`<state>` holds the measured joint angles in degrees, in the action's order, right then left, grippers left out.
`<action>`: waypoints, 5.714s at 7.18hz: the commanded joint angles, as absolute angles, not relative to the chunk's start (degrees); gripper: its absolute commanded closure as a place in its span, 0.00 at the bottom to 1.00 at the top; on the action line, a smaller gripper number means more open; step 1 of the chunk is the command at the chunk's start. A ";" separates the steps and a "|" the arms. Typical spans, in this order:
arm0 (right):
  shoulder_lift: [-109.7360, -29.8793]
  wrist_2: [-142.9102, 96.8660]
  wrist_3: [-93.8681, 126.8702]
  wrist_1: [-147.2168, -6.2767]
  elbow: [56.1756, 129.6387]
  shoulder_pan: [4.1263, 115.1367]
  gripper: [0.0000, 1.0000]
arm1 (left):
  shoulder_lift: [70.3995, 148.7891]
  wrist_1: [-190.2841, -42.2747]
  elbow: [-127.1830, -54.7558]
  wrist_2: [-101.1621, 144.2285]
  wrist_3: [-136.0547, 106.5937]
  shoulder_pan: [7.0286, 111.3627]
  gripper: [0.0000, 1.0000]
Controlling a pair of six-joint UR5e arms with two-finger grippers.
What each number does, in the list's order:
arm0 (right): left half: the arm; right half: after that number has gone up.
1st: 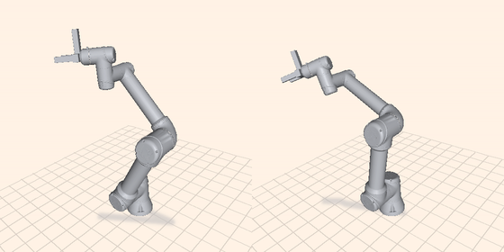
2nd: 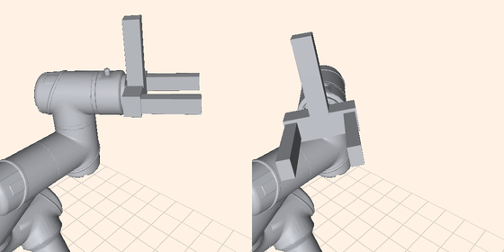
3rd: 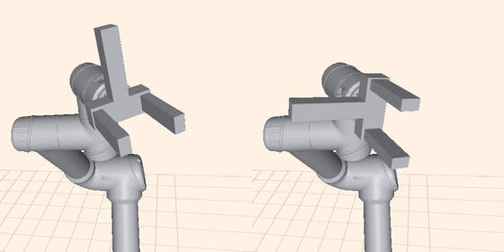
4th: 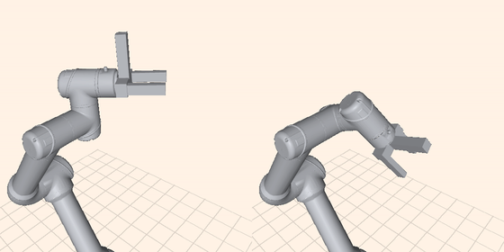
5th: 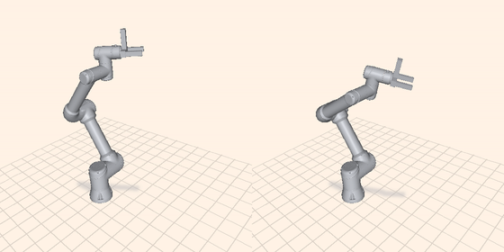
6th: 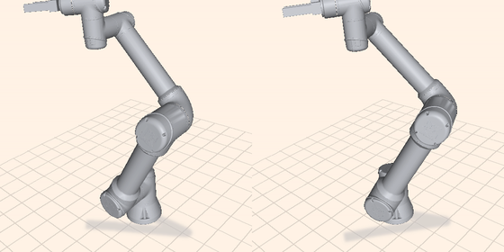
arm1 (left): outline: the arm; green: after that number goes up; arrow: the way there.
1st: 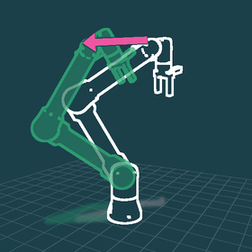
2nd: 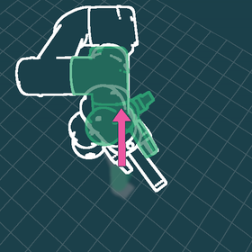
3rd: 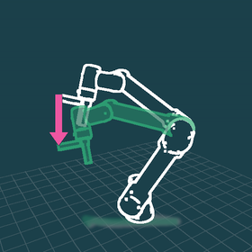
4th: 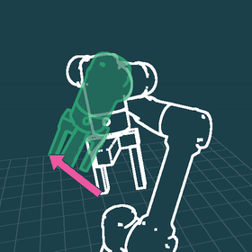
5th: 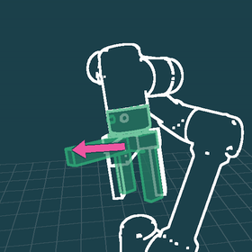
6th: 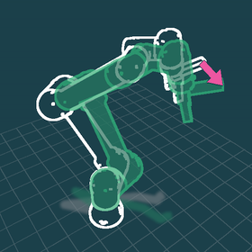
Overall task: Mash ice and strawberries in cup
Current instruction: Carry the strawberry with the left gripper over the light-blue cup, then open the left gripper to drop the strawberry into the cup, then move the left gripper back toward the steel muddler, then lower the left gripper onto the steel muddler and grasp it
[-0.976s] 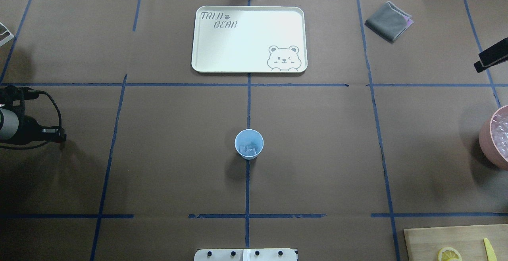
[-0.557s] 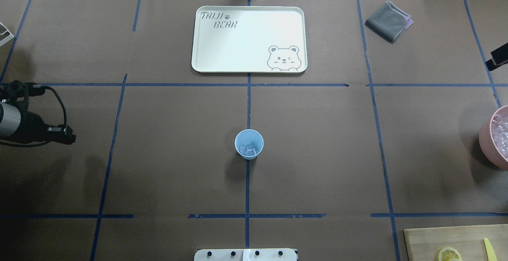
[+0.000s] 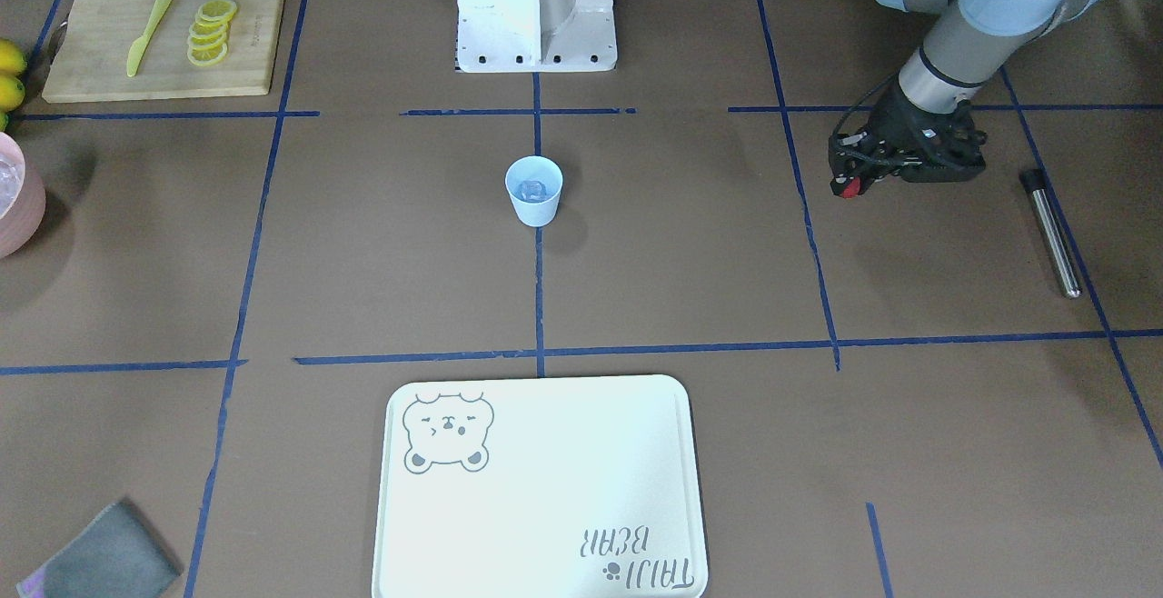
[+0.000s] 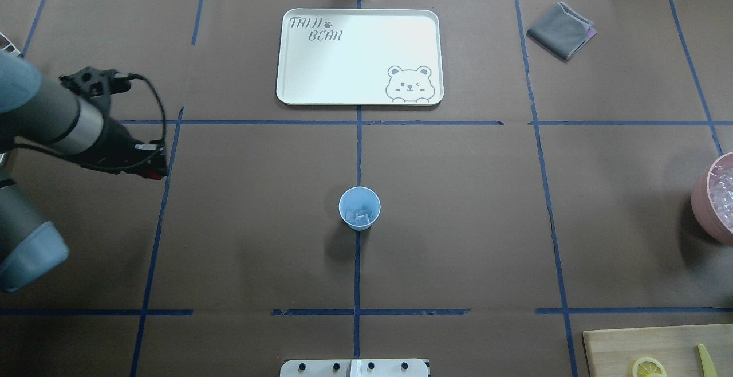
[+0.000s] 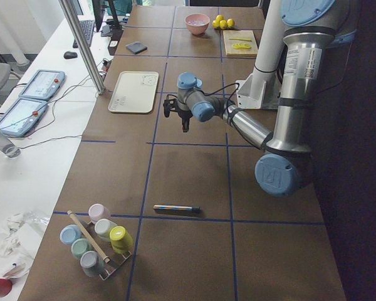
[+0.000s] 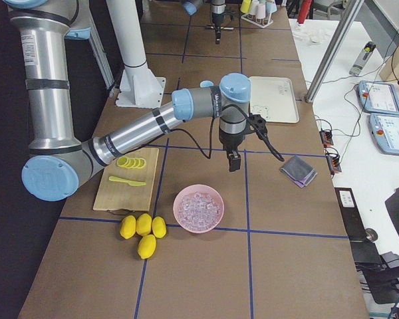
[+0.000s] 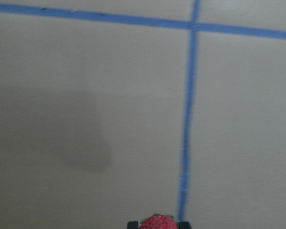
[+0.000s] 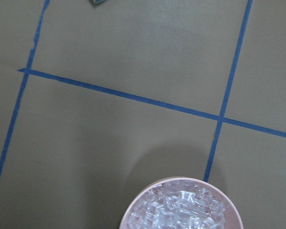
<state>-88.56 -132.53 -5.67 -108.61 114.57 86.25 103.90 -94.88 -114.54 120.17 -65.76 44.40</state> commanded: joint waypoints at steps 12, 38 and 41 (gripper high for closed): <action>-99.14 -135.44 -4.83 -80.33 97.47 91.41 0.01 | 136.41 -91.13 -95.81 107.95 -87.10 24.87 0.99; -98.88 -138.25 -4.57 -80.33 97.56 91.41 0.01 | 91.50 -98.55 -98.39 131.57 -27.86 68.11 0.00; -98.70 -138.25 -4.57 -80.33 97.73 91.41 0.01 | 90.44 -107.31 -91.50 131.48 -27.60 68.20 0.00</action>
<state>-98.75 -138.25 -4.57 -80.33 97.64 91.41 90.83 -105.54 -93.37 131.49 -27.81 68.15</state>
